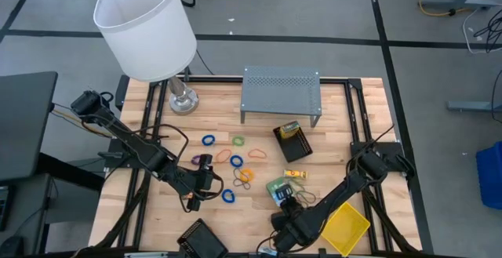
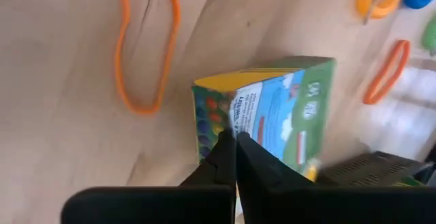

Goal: Pick & Place Office Desk Supplies
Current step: Put the yellow crayon box into the top black bin

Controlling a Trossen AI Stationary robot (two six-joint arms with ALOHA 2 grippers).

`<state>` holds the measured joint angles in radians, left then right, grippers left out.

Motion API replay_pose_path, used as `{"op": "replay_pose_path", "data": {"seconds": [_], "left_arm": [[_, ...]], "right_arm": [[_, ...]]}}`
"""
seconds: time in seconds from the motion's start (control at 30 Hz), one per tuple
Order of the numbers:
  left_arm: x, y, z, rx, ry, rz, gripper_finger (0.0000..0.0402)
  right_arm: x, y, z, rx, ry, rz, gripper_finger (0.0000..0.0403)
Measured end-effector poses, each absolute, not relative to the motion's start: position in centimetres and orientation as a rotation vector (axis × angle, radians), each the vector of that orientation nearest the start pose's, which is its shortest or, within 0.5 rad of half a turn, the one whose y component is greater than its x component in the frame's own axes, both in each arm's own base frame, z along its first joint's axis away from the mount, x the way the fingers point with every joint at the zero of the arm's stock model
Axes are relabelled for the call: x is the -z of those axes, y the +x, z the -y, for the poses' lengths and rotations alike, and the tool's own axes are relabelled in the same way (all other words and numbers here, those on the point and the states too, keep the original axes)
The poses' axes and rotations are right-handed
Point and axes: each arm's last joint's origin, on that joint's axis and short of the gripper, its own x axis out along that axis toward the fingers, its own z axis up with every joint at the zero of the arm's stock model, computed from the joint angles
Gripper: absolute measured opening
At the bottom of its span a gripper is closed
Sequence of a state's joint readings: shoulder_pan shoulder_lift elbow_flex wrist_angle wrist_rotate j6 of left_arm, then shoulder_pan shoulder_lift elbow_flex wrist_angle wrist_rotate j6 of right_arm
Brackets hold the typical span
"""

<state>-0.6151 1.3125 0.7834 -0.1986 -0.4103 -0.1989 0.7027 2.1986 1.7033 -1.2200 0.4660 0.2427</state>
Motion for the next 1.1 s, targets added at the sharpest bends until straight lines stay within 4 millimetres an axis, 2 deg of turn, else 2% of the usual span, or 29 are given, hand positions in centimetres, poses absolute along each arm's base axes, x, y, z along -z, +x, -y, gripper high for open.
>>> {"op": "replay_pose_path", "data": {"seconds": [0.13, 0.27, 0.53, 0.7, 0.87, 1.1], "left_arm": [[-22.4, 22.3, 14.3, 0.131, 0.165, -0.648, 0.0220], [-22.4, 22.3, 14.3, 0.137, 0.164, -0.650, 0.0220], [-22.4, 22.3, 14.4, 0.161, 0.155, -0.657, 0.0220], [-22.4, 22.2, 14.5, 0.176, 0.151, -0.660, 0.0220], [-22.4, 22.2, 14.5, 0.176, 0.151, -0.660, 0.0220], [-22.4, 22.2, 14.5, 0.177, 0.151, -0.660, 0.0220]], "right_arm": [[-19.0, 32.7, -24.8, -0.046, -0.763, -1.461, 0.0001], [-21.9, 34.0, -24.0, -0.147, -0.708, -1.500, 0.0001], [-26.1, 36.3, -21.5, -0.446, -0.403, -1.550, 0.0000], [-26.3, 37.4, -19.5, -0.580, -0.276, -1.577, 0.0000], [-25.2, 38.3, -17.3, -0.655, -0.266, -1.591, 0.0000], [-23.4, 39.2, -15.0, -0.773, -0.158, -1.583, 0.0000]]}}
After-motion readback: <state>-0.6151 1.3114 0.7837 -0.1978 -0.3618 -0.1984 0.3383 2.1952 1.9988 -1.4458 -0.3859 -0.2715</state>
